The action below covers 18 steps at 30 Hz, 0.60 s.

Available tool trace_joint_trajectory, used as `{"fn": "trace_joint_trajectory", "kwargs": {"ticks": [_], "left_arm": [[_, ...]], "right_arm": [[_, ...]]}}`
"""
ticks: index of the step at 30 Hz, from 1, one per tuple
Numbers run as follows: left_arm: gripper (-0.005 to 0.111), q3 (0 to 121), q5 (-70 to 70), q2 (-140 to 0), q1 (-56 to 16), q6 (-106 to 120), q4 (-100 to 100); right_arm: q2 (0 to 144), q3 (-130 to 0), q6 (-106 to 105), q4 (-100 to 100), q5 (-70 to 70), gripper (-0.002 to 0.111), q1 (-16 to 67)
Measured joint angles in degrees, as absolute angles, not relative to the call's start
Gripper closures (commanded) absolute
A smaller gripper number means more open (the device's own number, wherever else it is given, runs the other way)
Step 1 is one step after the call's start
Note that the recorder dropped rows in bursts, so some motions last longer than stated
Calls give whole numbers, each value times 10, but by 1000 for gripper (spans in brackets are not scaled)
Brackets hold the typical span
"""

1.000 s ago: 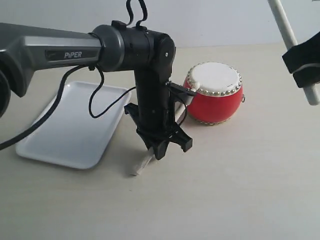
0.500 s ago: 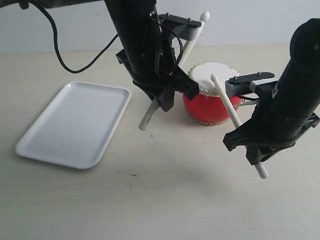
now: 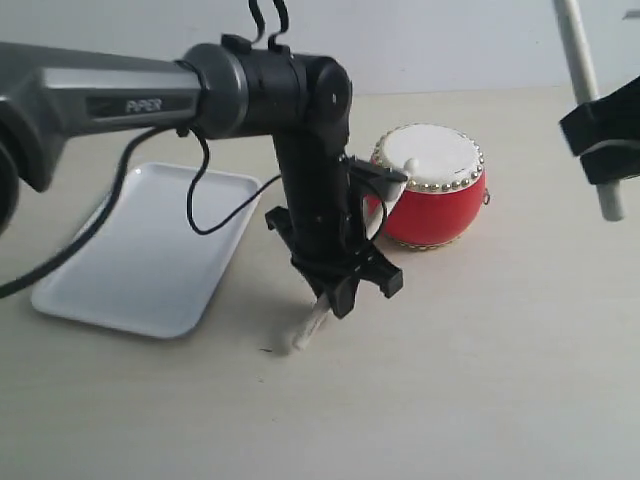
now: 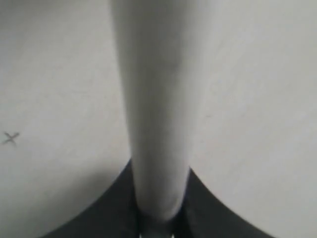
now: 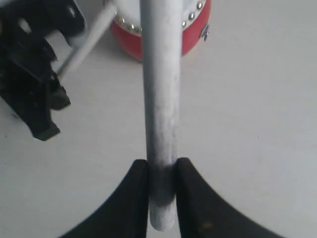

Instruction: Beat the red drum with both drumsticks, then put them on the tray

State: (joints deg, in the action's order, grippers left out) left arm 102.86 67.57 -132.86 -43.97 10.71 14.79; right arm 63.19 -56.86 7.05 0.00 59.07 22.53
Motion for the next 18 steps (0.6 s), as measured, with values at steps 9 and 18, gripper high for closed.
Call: {"fn": "trace_joint_trajectory", "kwargs": {"ticks": [9, 18], "left_arm": [[107, 1111, 698, -1356, -440, 108, 156], [107, 1124, 698, -1241, -440, 101, 152]], "right_arm": [[650, -560, 76, 0, 582, 108, 225], [887, -494, 33, 30, 501, 108, 225]]}}
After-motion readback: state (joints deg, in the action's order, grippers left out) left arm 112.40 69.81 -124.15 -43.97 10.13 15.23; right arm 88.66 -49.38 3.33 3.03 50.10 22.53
